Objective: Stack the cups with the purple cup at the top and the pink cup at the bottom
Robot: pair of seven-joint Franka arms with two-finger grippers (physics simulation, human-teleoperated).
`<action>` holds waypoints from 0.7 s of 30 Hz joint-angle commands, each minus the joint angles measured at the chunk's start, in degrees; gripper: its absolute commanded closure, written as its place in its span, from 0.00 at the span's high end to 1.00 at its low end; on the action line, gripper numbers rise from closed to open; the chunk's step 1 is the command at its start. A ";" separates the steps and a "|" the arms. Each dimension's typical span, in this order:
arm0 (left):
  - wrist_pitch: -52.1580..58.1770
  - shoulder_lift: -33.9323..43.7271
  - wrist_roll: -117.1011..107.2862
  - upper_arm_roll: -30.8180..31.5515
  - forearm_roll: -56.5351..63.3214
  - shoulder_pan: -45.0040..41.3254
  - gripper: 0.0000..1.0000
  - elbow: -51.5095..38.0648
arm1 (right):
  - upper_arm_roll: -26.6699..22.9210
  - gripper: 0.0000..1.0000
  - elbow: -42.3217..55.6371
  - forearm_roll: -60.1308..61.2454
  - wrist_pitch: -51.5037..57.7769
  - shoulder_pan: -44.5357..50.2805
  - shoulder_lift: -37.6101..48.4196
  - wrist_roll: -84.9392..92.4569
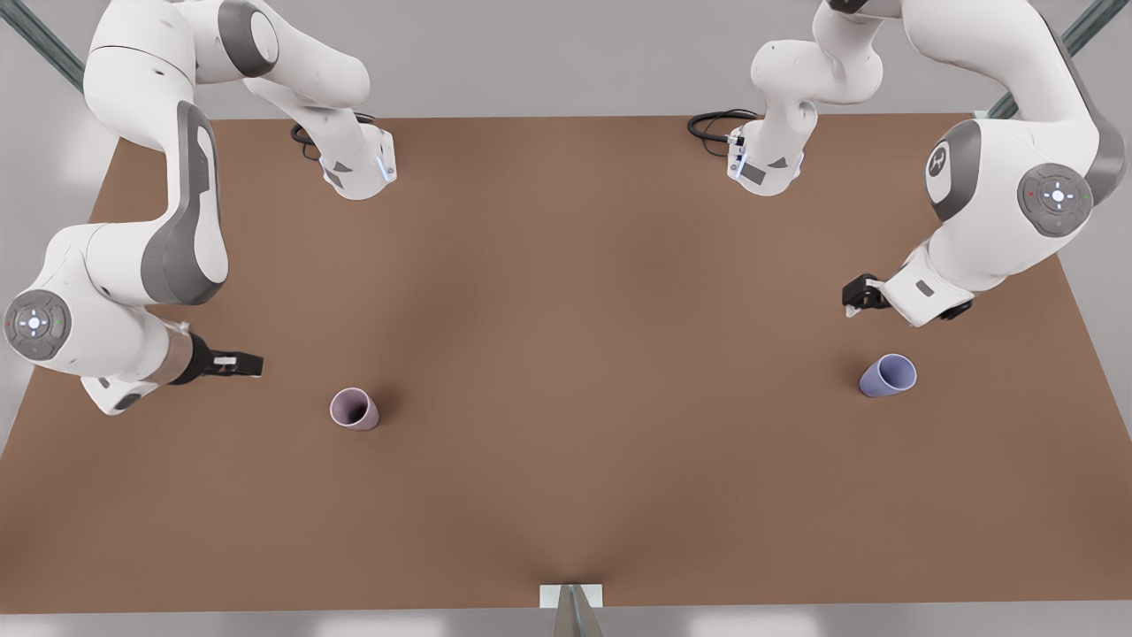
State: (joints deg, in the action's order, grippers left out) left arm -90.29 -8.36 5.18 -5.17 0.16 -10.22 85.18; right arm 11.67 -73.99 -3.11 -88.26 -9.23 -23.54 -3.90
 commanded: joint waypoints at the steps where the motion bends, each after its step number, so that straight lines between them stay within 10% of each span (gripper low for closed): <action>1: -0.85 0.01 1.85 -0.01 0.01 0.03 1.00 -0.01 | 0.02 1.00 0.07 0.03 -1.38 0.00 0.08 -1.37; 21: 7.67 -0.70 2.11 2.10 -1.74 0.02 1.00 -1.24 | 0.19 1.00 -13.73 0.03 -28.89 5.18 -10.38 -2.25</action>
State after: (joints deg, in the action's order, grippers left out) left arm -85.10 -9.09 6.55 -3.16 -1.43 -10.40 84.15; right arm 11.86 -87.23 -3.12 -109.69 -4.19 -33.86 -5.32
